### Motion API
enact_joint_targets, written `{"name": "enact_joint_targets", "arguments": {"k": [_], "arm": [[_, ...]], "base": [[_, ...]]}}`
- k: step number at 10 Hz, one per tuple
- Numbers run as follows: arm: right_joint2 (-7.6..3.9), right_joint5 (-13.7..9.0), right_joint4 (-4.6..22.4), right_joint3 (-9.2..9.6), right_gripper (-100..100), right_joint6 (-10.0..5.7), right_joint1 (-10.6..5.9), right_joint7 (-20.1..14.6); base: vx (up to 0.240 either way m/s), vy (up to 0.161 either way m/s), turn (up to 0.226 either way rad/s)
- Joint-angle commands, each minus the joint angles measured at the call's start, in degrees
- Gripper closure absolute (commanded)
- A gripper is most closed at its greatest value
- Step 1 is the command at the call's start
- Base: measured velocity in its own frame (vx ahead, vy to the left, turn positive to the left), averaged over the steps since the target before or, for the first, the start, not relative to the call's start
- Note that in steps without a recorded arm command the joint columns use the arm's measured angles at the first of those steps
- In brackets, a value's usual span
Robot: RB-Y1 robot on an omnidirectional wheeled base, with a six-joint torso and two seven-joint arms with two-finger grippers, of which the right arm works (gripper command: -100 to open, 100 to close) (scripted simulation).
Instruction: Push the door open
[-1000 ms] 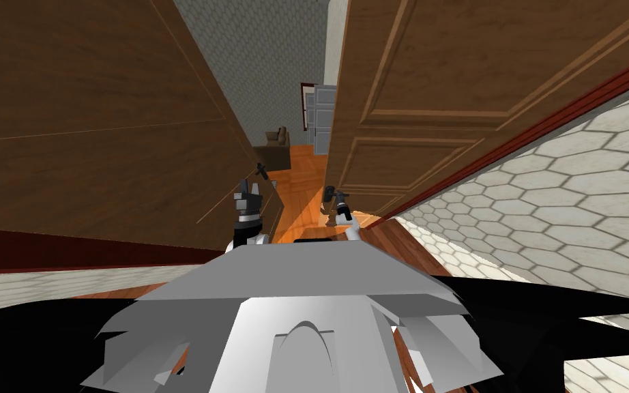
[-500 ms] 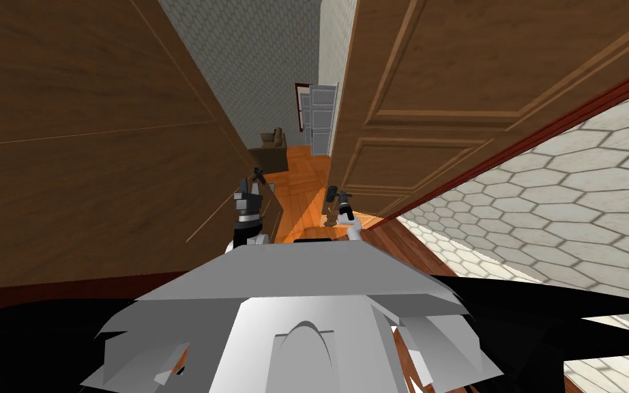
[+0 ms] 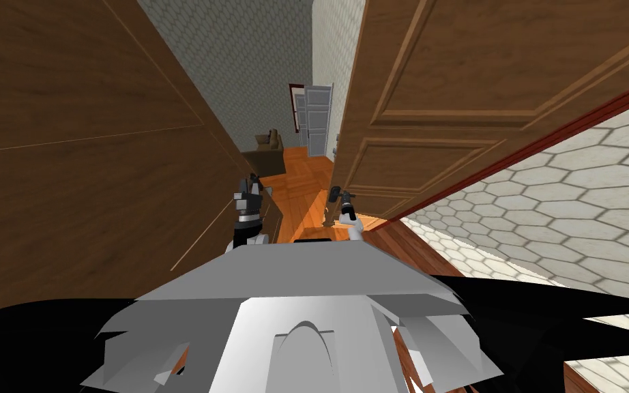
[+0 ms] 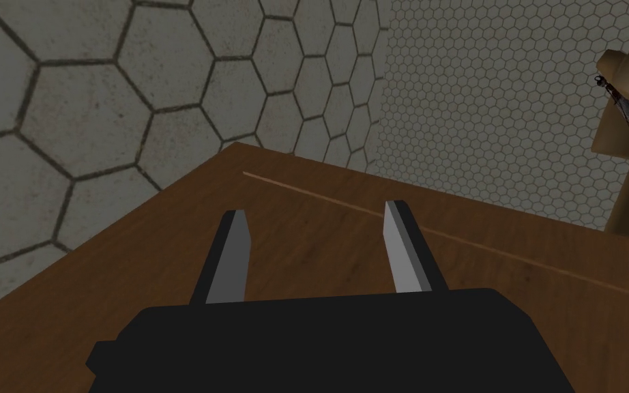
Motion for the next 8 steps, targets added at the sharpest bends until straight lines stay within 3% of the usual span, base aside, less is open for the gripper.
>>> {"name": "enact_joint_targets", "arguments": {"k": [1,4,5,8], "arm": [[0.40,0.0,-0.1,-1.20,100,-0.27,-0.47,0.4],[0.80,-0.1,0.0,-2.09,100,-0.06,-0.31,0.7],[-0.21,-0.3,0.0,-3.13,100,-0.14,-0.37,0.8],[-1.25,-0.5,-0.1,-4.42,100,-0.14,-0.33,1.0]], "base": [[0.200,0.101,-0.084],[0.139,0.064,-0.053],[0.116,0.026,-0.036],[0.161,0.041,-0.040]]}}
